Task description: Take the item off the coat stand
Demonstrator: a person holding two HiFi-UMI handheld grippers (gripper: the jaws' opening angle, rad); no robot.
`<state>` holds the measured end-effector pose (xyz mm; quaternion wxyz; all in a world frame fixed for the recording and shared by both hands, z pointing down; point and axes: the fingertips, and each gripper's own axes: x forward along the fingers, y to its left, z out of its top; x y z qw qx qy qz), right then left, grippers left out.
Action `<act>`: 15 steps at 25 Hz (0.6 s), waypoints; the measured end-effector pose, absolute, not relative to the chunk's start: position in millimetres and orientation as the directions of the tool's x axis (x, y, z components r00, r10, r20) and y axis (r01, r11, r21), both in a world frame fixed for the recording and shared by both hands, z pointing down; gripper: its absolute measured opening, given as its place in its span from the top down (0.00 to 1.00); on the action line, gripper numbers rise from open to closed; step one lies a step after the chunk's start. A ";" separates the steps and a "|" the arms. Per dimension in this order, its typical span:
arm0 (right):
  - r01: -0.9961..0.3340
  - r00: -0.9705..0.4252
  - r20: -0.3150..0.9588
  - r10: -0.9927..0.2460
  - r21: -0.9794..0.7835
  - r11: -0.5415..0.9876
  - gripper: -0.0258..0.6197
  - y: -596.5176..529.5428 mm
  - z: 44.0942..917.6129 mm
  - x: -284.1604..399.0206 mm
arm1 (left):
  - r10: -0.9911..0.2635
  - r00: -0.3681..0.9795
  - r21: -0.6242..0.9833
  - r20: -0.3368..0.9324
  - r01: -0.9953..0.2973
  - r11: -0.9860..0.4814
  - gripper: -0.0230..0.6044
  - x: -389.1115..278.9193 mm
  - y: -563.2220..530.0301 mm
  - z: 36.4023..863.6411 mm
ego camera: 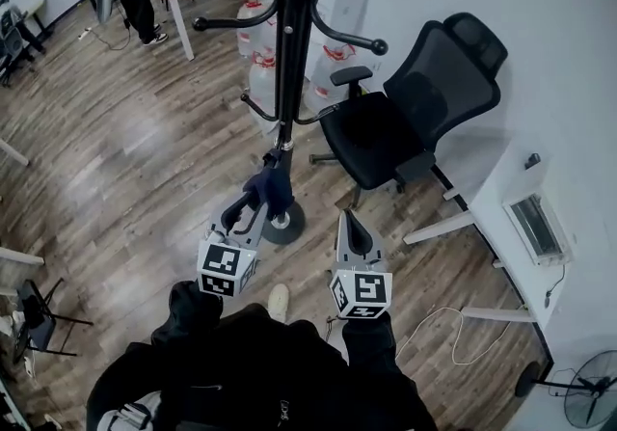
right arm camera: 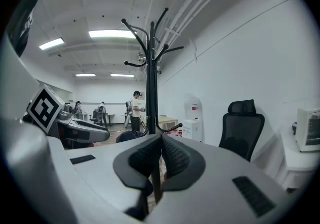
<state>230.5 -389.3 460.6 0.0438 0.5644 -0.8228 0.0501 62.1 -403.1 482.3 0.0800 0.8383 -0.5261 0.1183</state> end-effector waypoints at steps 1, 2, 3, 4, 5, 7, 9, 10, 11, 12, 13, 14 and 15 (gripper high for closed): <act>-0.930 -0.368 0.133 -0.920 -0.035 0.367 0.94 -392.5 462.4 226.7 | -0.858 0.420 0.012 0.296 -0.900 -0.436 0.74 60.9 -405.0 486.4; -0.927 -0.375 0.137 -0.917 -0.036 0.374 0.94 -395.4 464.1 223.4 | -0.857 0.415 0.013 0.304 -0.902 -0.432 0.71 59.1 -407.3 489.8; -0.924 -0.381 0.142 -0.914 -0.037 0.379 0.94 -398.3 465.8 220.6 | -0.859 0.408 0.015 0.311 -0.905 -0.424 0.69 56.9 -410.2 493.2; -0.923 -0.384 0.148 -0.911 -0.039 0.383 0.94 -401.2 467.7 218.3 | -0.860 0.400 0.018 0.317 -0.909 -0.417 0.67 54.7 -413.3 496.9; -0.922 -0.387 0.153 -0.909 -0.040 0.386 0.94 -404.0 469.7 216.2 | -0.858 0.396 0.021 0.326 -0.911 -0.412 0.65 52.9 -416.5 501.4; -0.921 -0.390 0.165 -0.906 -0.043 0.388 0.94 -409.5 474.3 212.7 | -0.850 0.395 0.024 0.349 -0.910 -0.413 0.63 50.4 -422.3 511.7; -0.921 -0.389 0.177 -0.904 -0.045 0.387 0.94 -415.1 479.1 210.4 | -0.841 0.396 0.022 0.367 -0.908 -0.418 0.62 49.2 -428.4 520.7; -0.921 -0.388 0.183 -0.903 -0.046 0.387 0.94 -417.9 481.2 209.4 | -0.838 0.399 0.023 0.373 -0.907 -0.421 0.62 49.0 -431.7 524.0; -0.921 -0.387 0.190 -0.902 -0.046 0.386 0.94 -420.4 482.8 208.4 | -0.834 0.402 0.027 0.378 -0.905 -0.424 0.62 49.1 -434.7 526.5; -0.922 -0.386 0.197 -0.901 -0.046 0.385 0.94 -422.7 484.3 207.7 | -0.831 0.404 0.031 0.382 -0.904 -0.426 0.62 49.4 -437.4 528.6; -0.922 -0.384 0.203 -0.900 -0.046 0.383 0.94 -424.6 486.0 207.4 | -0.828 0.406 0.033 0.386 -0.903 -0.428 0.62 49.9 -439.9 530.6; -0.923 -0.382 0.209 -0.900 -0.047 0.381 0.94 -426.3 488.0 207.6 | -0.826 0.407 0.034 0.389 -0.903 -0.429 0.62 50.5 -442.1 532.7; -0.924 -0.379 0.213 -0.900 -0.048 0.378 0.94 -427.7 490.3 208.1 | -0.825 0.408 0.034 0.391 -0.902 -0.431 0.62 51.1 -444.1 535.0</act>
